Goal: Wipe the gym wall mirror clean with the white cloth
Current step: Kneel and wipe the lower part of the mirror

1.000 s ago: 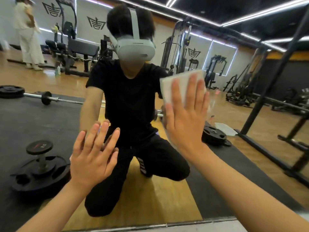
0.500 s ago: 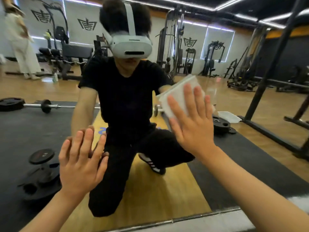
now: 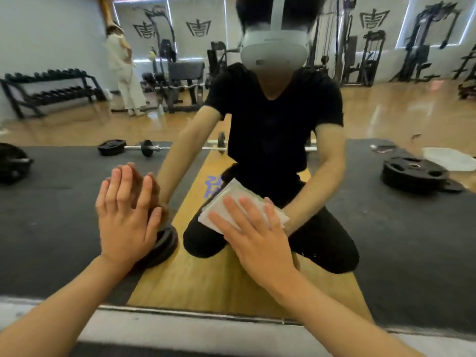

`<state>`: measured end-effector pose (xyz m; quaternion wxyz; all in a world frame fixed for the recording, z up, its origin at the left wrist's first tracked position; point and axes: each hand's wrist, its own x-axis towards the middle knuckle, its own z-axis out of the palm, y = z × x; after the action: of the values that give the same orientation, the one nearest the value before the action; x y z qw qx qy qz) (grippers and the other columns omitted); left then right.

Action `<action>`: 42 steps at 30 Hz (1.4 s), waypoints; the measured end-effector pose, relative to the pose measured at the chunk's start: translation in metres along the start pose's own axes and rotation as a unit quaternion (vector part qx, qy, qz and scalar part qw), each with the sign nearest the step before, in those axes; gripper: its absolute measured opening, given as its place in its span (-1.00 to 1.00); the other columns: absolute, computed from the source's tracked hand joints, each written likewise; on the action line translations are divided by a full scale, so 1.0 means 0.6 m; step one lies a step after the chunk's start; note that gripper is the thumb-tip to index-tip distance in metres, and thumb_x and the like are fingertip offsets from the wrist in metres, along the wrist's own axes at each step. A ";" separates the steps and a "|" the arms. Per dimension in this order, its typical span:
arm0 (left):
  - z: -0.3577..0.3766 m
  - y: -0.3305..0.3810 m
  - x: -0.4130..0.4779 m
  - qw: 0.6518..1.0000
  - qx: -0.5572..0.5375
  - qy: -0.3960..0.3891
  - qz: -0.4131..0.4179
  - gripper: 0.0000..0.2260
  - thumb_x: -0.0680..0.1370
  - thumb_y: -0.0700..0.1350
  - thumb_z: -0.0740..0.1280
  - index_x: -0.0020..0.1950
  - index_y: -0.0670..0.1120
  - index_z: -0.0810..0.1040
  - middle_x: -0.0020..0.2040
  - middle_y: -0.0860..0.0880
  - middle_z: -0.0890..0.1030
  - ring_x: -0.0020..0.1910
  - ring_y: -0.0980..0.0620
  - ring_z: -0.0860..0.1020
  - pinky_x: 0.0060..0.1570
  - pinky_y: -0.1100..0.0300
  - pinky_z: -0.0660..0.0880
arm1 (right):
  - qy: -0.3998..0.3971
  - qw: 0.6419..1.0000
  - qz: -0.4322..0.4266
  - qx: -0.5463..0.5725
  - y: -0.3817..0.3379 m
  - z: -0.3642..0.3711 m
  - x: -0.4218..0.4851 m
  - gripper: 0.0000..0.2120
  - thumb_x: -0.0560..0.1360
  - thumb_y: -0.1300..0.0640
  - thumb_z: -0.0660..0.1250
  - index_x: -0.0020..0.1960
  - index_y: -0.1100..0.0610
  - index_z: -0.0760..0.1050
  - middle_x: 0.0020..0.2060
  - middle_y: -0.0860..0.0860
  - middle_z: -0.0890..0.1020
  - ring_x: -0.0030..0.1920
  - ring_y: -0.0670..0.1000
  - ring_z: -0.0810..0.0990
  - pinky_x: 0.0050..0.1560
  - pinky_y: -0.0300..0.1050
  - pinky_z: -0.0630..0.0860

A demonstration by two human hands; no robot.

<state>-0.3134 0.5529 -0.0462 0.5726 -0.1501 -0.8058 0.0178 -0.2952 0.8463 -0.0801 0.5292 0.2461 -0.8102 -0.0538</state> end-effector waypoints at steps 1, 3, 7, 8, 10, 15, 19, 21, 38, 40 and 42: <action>-0.008 0.004 0.001 1.000 -0.001 -0.013 -0.006 -0.46 0.72 0.06 0.11 0.66 -0.14 0.21 0.64 -0.33 0.12 0.70 -0.26 0.01 0.65 -0.20 -0.02 | -0.010 1.000 -0.026 -0.004 0.021 -0.008 -0.011 -0.37 0.65 0.08 0.39 0.66 -0.08 0.25 0.67 0.01 0.13 0.67 0.12 0.04 0.67 0.20 -0.17; -0.027 0.021 0.008 0.999 -0.019 -0.031 -0.034 -0.48 0.70 0.04 0.17 0.62 -0.16 0.26 0.63 -0.34 0.14 0.65 -0.35 0.10 0.62 -0.24 0.04 | 0.002 1.000 -0.026 0.010 0.078 -0.042 0.019 -0.40 0.67 0.14 0.33 0.66 -0.07 0.25 0.67 0.01 0.14 0.67 0.12 0.05 0.67 0.20 -0.17; -0.062 0.073 0.050 0.993 -0.063 -0.019 -0.099 -0.54 0.63 -0.03 0.29 0.48 -0.18 0.36 0.57 -0.38 0.25 0.59 -0.37 0.22 0.55 -0.27 0.16 | 0.048 0.996 0.063 0.036 0.160 -0.125 0.167 -0.51 0.77 0.01 0.14 0.68 -0.06 0.19 0.67 0.09 0.09 0.66 0.19 0.09 0.65 0.29 0.01; -0.066 0.085 0.076 0.993 -0.070 -0.001 -0.097 -0.56 0.62 -0.04 0.29 0.45 -0.18 0.37 0.56 -0.38 0.26 0.58 -0.33 0.23 0.57 -0.24 0.14 | 0.049 0.996 0.068 0.031 0.165 -0.133 0.186 -0.50 0.78 -0.01 0.13 0.69 -0.06 0.17 0.67 0.10 0.07 0.67 0.20 0.07 0.64 0.30 0.01; -0.068 0.110 0.141 0.992 -0.091 0.040 -0.073 -0.55 0.62 -0.04 0.28 0.47 -0.18 0.34 0.58 -0.33 0.22 0.61 -0.27 0.19 0.62 -0.18 0.07 | 0.044 0.997 0.068 0.010 0.165 -0.139 0.194 -0.49 0.78 -0.05 0.10 0.70 -0.06 0.13 0.67 0.10 0.05 0.67 0.21 0.06 0.64 0.31 0.00; -0.038 0.143 0.215 0.996 -0.067 0.053 -0.003 -0.46 0.71 0.08 0.12 0.65 -0.14 0.25 0.66 -0.26 0.11 0.70 -0.21 0.04 0.66 -0.18 -0.03 | 0.046 0.998 0.042 -0.026 0.176 -0.140 0.188 -0.51 0.78 -0.08 0.08 0.69 -0.08 0.17 0.67 0.11 0.16 0.67 0.19 0.12 0.63 0.30 0.10; -0.017 0.136 0.207 0.997 -0.037 0.068 0.012 -0.44 0.74 0.13 0.05 0.65 -0.17 0.31 0.66 -0.27 0.12 0.66 -0.31 0.11 0.66 -0.19 -0.05 | 0.033 0.997 0.033 -0.063 0.293 -0.175 0.140 -0.47 0.77 -0.09 0.08 0.71 -0.09 0.09 0.69 0.10 0.07 0.69 0.18 0.00 0.66 0.23 -0.01; -0.013 0.137 0.207 0.995 -0.042 0.083 0.020 -0.44 0.73 0.12 0.08 0.67 -0.12 0.28 0.67 -0.27 0.12 0.66 -0.32 0.11 0.65 -0.23 -0.03 | 0.020 0.993 0.067 -0.091 0.363 -0.203 0.098 -0.45 0.76 -0.10 0.08 0.71 -0.07 0.08 0.70 0.13 0.04 0.70 0.20 -0.02 0.66 0.23 0.00; 0.000 0.120 0.201 0.987 -0.007 0.085 0.135 -0.40 0.67 0.14 0.24 0.67 -0.04 0.28 0.67 -0.20 0.18 0.67 -0.28 0.13 0.60 -0.37 -0.02 | -0.038 0.997 -0.012 -0.063 0.099 -0.049 -0.027 -0.30 0.69 -0.04 0.32 0.71 -0.10 0.06 0.71 0.09 -0.01 0.70 0.21 -0.07 0.66 0.23 -0.09; 0.000 0.118 0.198 0.987 0.009 0.080 0.142 -0.40 0.67 0.13 0.24 0.68 -0.07 0.28 0.67 -0.23 0.18 0.66 -0.29 0.15 0.61 -0.34 -0.01 | -0.102 0.986 -0.097 -0.092 0.118 -0.053 -0.081 -0.19 0.61 0.00 0.43 0.71 -0.10 0.07 0.71 0.07 -0.06 0.70 0.17 -0.10 0.67 0.18 -0.13; 0.000 0.117 0.199 0.986 0.017 0.080 0.144 -0.40 0.67 0.12 0.23 0.67 -0.10 0.30 0.66 -0.25 0.18 0.64 -0.31 0.18 0.61 -0.33 0.02 | -0.071 0.988 -0.110 -0.081 0.143 -0.070 -0.033 -0.31 0.67 -0.01 0.33 0.70 -0.09 0.10 0.71 0.07 -0.02 0.70 0.17 -0.05 0.65 0.18 -0.09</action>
<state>-0.3334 0.6515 0.0495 0.6291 -0.2562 -0.7268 0.1019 -0.2809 0.9373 -0.0484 0.4794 0.2854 -0.8069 -0.1940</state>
